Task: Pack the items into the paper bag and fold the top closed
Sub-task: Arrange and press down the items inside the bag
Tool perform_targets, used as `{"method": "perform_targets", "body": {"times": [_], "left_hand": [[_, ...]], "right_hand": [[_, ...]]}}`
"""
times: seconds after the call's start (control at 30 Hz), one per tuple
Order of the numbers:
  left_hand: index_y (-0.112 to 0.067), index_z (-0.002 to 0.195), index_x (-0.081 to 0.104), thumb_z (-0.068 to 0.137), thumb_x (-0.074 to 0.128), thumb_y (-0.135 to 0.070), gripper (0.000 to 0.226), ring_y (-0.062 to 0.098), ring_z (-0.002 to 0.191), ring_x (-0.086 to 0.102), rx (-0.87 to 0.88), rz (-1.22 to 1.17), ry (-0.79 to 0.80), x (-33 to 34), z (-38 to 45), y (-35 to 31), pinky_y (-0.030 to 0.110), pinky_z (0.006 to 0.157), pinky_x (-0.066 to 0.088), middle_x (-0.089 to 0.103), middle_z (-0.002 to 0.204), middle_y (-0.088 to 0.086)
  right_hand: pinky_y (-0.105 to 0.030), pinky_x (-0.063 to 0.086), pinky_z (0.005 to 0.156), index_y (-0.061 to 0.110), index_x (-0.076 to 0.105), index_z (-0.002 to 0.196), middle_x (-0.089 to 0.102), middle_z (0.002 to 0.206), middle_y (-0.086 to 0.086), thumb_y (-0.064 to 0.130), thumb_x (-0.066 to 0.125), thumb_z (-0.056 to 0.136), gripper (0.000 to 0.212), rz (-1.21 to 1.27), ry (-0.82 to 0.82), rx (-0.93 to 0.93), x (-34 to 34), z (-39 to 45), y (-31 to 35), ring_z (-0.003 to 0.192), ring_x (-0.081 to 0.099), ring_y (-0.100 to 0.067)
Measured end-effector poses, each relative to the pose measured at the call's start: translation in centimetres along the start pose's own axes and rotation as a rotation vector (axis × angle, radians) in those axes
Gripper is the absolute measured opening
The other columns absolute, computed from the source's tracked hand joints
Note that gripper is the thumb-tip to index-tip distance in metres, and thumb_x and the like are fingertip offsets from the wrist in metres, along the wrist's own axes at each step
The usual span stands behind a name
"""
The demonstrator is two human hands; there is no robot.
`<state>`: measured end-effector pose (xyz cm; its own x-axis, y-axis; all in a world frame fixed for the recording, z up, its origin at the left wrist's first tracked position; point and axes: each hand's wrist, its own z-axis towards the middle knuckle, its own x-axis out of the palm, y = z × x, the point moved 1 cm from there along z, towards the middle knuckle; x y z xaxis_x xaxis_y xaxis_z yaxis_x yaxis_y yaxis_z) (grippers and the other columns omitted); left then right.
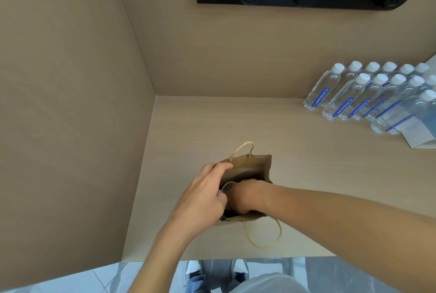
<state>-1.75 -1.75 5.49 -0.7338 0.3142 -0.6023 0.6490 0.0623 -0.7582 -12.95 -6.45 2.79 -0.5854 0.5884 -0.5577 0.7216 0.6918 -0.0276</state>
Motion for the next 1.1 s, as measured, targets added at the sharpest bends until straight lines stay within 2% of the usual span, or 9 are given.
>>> {"method": "perform_targets", "body": {"times": [0.13,0.47,0.63,0.73,0.83,0.9,0.97,1.03,1.1], "left_hand": [[-0.043,0.128,0.037,0.083,0.041,-0.006,0.059,0.019,0.089,0.056,0.006,0.014,-0.008,0.0,0.3,-0.2,0.041,0.08,0.052,0.042,0.131,-0.012],[-0.044,0.125,0.04,0.087,0.042,-0.012,0.05,0.01,0.072,0.053,0.012,0.008,-0.046,0.1,0.4,0.4,0.038,0.073,0.052,0.043,0.127,-0.016],[-0.042,0.125,0.047,0.093,0.045,-0.029,0.035,0.001,0.087,0.054,0.081,-0.063,-0.057,-0.4,0.2,0.6,0.029,0.083,0.047,0.046,0.132,-0.017],[-0.045,0.123,0.054,0.092,0.043,-0.048,0.033,0.003,0.072,0.059,0.148,-0.259,-0.099,-1.4,-0.2,0.4,0.018,0.069,0.048,0.051,0.125,-0.02],[-0.054,0.128,0.044,0.093,0.043,-0.048,0.035,0.009,0.06,0.061,0.152,-0.35,-0.161,-2.1,-1.0,1.3,0.012,0.056,0.048,0.048,0.128,-0.029],[-0.053,0.131,0.041,0.094,0.049,-0.019,0.051,0.014,0.054,0.061,0.124,-0.467,-0.184,-1.9,-1.4,2.6,0.016,0.05,0.048,0.05,0.131,-0.028],[-0.053,0.132,0.039,0.08,0.049,0.009,0.082,0.023,0.055,0.06,0.06,-0.554,-0.145,-1.5,-1.8,4.2,0.016,0.047,0.046,0.051,0.135,-0.024],[-0.058,0.136,0.029,0.071,0.058,0.007,0.096,0.028,0.061,0.061,0.007,-0.541,-0.018,-0.7,-2.4,5.1,0.014,0.052,0.048,0.041,0.143,-0.029],[-0.062,0.138,0.014,0.07,0.074,-0.01,0.104,0.022,0.067,0.062,-0.012,-0.452,0.101,0.5,-2.5,5.3,0.017,0.06,0.05,0.026,0.146,-0.038]], "right_hand": [[-0.042,0.044,0.097,0.008,0.052,0.13,0.057,0.131,-0.012,0.012,0.045,0.097,0.033,-0.062,-0.064,0.034,-0.4,-0.2,-0.2,0.119,0.054,-0.03],[-0.035,0.046,0.088,0.006,0.052,0.13,0.06,0.126,-0.012,0.002,0.05,0.095,0.035,0.061,0.015,0.048,0.1,0.0,-0.5,0.112,0.059,-0.028],[-0.029,0.042,0.058,0.005,0.061,0.101,0.056,0.086,-0.008,0.001,0.049,0.093,0.015,0.093,-0.067,-0.053,-3.1,-3.8,-1.1,0.07,0.054,-0.024],[-0.035,0.045,0.063,0.007,0.057,0.081,0.054,0.076,-0.006,0.002,0.044,0.092,0.018,0.355,-0.239,-0.215,-4.4,-8.3,-3.9,0.071,0.053,-0.026],[-0.024,0.057,0.078,0.004,0.071,0.096,0.073,0.092,-0.008,-0.006,0.042,0.097,0.03,1.027,-0.497,-0.321,-2.4,-13.0,-7.5,0.085,0.07,-0.016],[-0.023,0.057,0.072,0.004,0.073,0.096,0.075,0.094,-0.016,-0.013,0.04,0.096,0.037,1.463,-0.765,-0.323,0.8,-14.4,-9.4,0.079,0.072,-0.019],[-0.024,0.055,0.063,0.012,0.072,0.098,0.071,0.107,-0.017,-0.022,0.041,0.089,0.046,1.629,-0.916,-0.197,4.6,-13.4,-10.3,0.068,0.068,-0.021],[-0.027,0.055,0.063,0.033,0.061,0.121,0.06,0.132,-0.005,-0.025,0.048,0.08,0.071,1.549,-0.841,-0.068,7.9,-10.9,-9.9,0.066,0.065,-0.022],[-0.032,0.056,0.07,0.054,0.033,0.139,0.048,0.145,-0.006,-0.015,0.06,0.076,0.097,1.466,-0.638,-0.077,9.7,-8.6,-8.7,0.072,0.067,-0.023]]}}
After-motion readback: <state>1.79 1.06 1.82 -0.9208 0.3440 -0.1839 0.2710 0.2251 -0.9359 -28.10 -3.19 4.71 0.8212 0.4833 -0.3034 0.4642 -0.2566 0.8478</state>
